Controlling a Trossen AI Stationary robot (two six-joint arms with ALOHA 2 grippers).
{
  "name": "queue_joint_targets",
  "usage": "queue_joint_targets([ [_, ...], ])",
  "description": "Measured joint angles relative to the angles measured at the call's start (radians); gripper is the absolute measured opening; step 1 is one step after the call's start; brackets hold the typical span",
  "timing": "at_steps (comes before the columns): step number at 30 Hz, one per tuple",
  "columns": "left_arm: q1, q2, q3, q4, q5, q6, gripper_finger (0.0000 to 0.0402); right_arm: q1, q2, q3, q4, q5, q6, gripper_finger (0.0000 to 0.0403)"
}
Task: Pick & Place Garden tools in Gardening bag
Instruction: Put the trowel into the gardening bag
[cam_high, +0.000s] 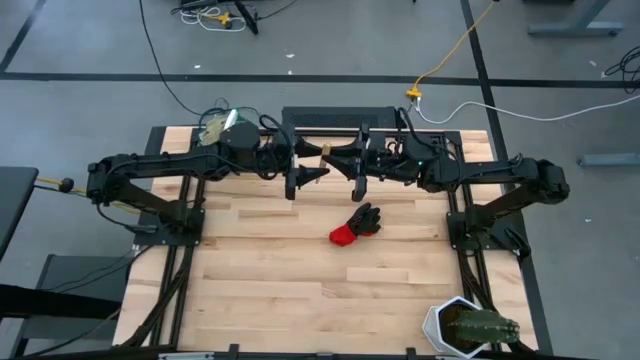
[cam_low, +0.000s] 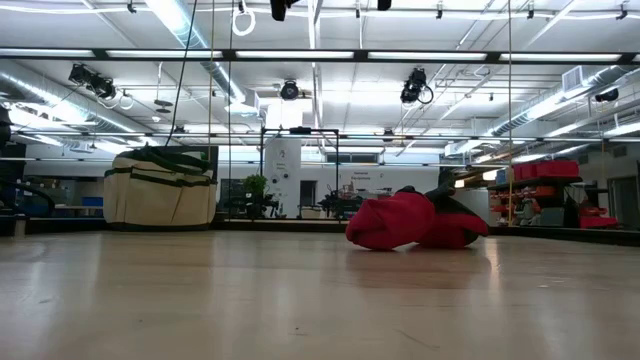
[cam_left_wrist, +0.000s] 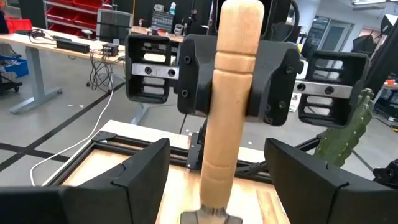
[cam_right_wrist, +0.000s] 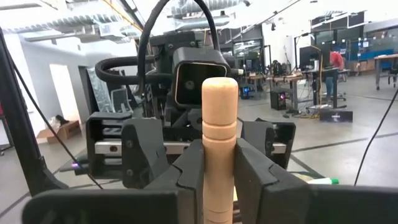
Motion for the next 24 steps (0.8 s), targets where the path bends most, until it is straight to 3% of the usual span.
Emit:
queue_joint_targets([
  [11,0.0,0.03,0.0,0.001,0.003,-0.004,0.0267,0.0,0.006,0.0,-0.003,0.0,0.001,0.0059],
  [24,0.0,0.029,0.0,0.009,0.004,0.006,0.0216,0.0,0.006,0.0,-0.006,0.003,0.001,0.0059],
])
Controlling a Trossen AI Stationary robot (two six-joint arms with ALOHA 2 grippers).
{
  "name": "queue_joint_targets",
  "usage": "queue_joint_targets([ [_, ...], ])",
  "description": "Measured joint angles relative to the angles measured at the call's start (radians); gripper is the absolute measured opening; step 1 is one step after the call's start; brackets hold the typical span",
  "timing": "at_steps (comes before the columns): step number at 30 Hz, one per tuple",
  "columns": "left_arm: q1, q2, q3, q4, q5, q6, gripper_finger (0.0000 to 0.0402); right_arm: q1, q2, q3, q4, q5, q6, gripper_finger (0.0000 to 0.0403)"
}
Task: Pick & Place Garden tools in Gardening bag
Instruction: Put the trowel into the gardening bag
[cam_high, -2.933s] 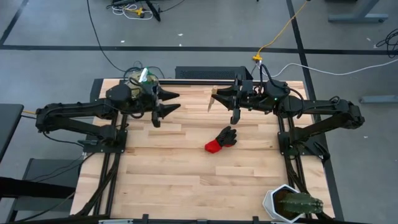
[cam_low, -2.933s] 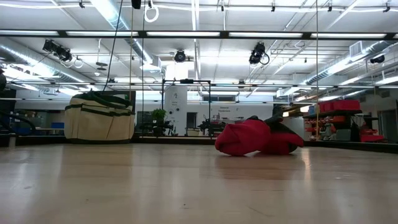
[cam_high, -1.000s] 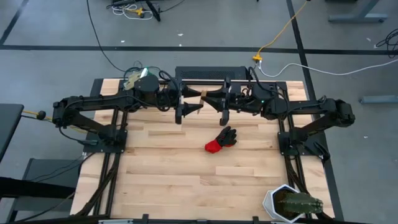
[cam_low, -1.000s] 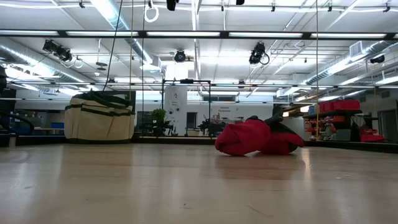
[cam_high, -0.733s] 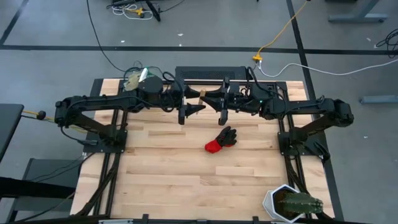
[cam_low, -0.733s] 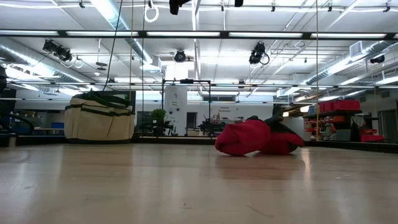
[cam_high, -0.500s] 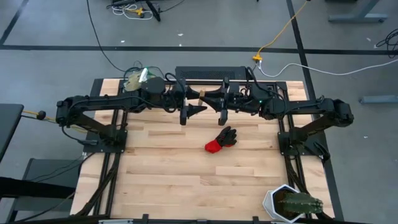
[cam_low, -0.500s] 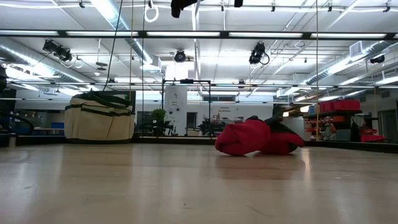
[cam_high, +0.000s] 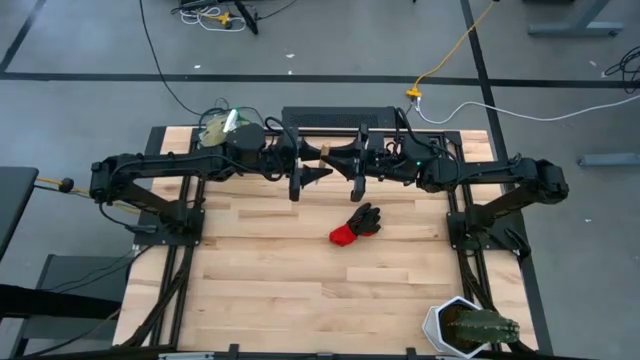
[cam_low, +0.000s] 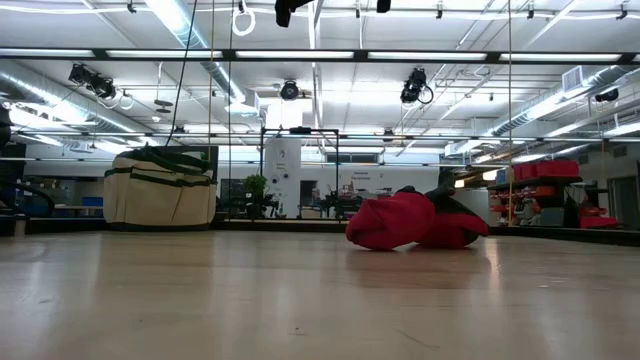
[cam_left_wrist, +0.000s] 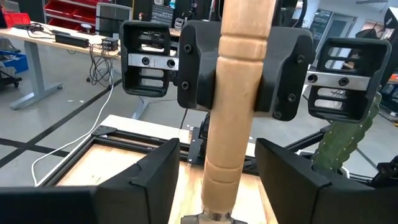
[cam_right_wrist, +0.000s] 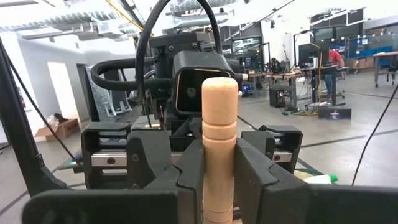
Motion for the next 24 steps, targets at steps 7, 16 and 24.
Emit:
queue_joint_targets([
  [7,0.0,0.0,0.0,0.004,0.0,0.0,0.0175,0.0,0.0,0.0,-0.001,0.0,0.0,0.0063],
  [16,0.0,0.0,0.0,0.004,0.0,0.0,0.0129,0.0,0.0,0.0,-0.001,0.0,0.0,0.0063],
  [24,0.0,-0.001,0.0,0.003,0.009,-0.001,0.0099,0.0,0.0,0.0,-0.004,0.0,-0.001,0.0064],
])
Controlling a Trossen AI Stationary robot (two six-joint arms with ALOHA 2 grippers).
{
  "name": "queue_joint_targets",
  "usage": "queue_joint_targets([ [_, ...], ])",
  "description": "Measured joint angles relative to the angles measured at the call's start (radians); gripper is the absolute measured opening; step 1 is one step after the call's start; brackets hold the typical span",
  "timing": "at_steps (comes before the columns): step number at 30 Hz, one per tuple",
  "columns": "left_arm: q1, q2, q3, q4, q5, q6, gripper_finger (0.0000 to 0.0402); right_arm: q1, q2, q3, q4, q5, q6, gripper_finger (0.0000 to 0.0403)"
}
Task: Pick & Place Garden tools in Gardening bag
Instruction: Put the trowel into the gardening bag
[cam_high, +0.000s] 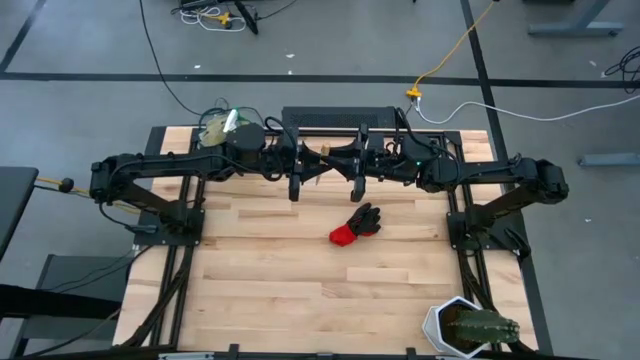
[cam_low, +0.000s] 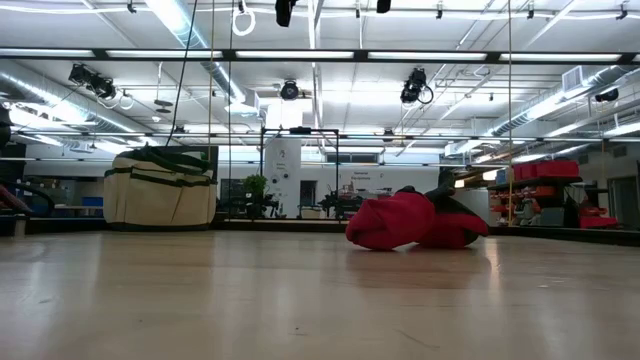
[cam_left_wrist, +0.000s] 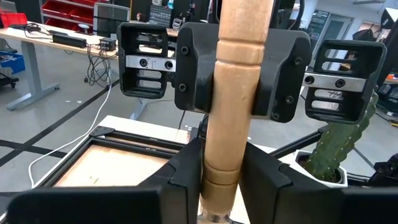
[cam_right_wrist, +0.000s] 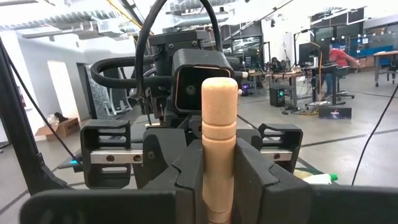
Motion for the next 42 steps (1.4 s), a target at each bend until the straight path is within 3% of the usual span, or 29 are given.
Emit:
queue_joint_targets([
  [18,0.0,0.0,0.0,0.0,0.008,0.004,0.0078,0.0,0.0,0.0,-0.004,0.0,0.0,0.0069],
  [32,0.005,-0.047,-0.001,-0.032,0.008,0.016,0.0079,-0.002,-0.006,0.0,-0.006,0.001,-0.001,0.0189],
  [42,0.051,-0.096,-0.001,-0.077,0.006,0.032,0.0076,-0.025,-0.014,0.0,-0.005,0.0,0.002,0.0201],
])
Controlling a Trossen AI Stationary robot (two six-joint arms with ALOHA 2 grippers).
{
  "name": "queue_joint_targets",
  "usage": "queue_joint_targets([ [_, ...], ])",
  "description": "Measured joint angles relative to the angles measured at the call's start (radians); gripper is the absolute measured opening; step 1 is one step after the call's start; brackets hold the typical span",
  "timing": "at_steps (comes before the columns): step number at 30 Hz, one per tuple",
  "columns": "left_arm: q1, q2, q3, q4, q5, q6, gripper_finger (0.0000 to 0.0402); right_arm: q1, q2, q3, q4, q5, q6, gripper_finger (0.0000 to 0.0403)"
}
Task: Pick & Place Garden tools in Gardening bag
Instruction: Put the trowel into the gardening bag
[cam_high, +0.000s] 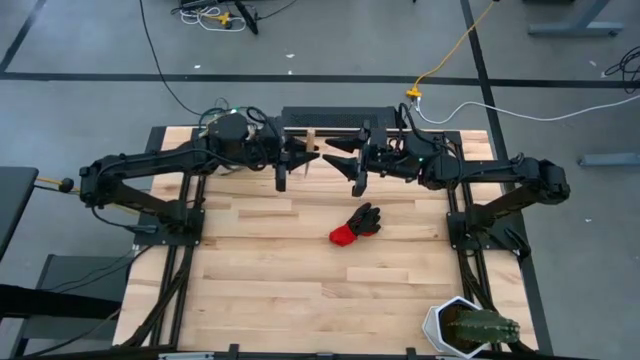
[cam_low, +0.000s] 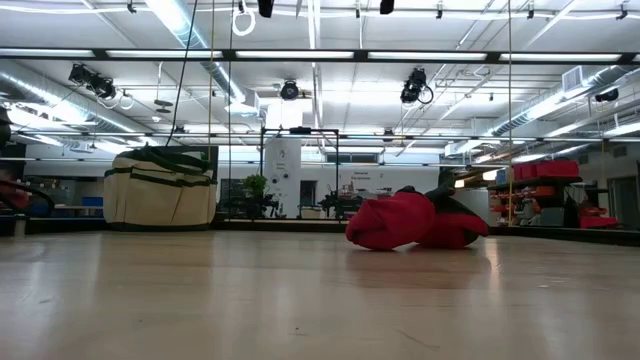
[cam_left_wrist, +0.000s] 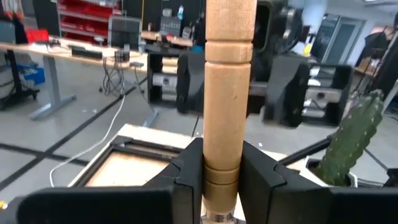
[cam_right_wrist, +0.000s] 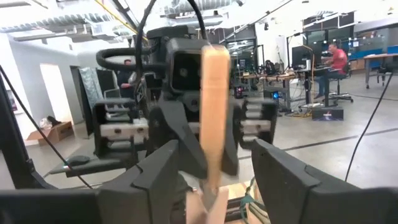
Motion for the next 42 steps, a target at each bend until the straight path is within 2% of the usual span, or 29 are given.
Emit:
queue_joint_targets([
  [5,0.015,-0.021,0.001,-0.02,0.001,0.01,0.0075,-0.002,-0.001,0.0,-0.012,0.0,0.0,0.0178],
  [21,0.167,-0.217,0.0,-0.265,-0.027,0.056,0.0075,-0.044,-0.115,0.0,-0.194,0.0,-0.028,0.0052],
  [28,0.216,-0.27,0.0,-0.316,-0.047,0.065,0.0076,-0.065,-0.155,0.0,-0.254,0.0,-0.058,0.0008],
  [42,0.3,-0.294,0.0,-0.357,-0.078,0.066,0.0075,-0.067,-0.16,0.0,-0.298,0.0,-0.064,0.0001],
])
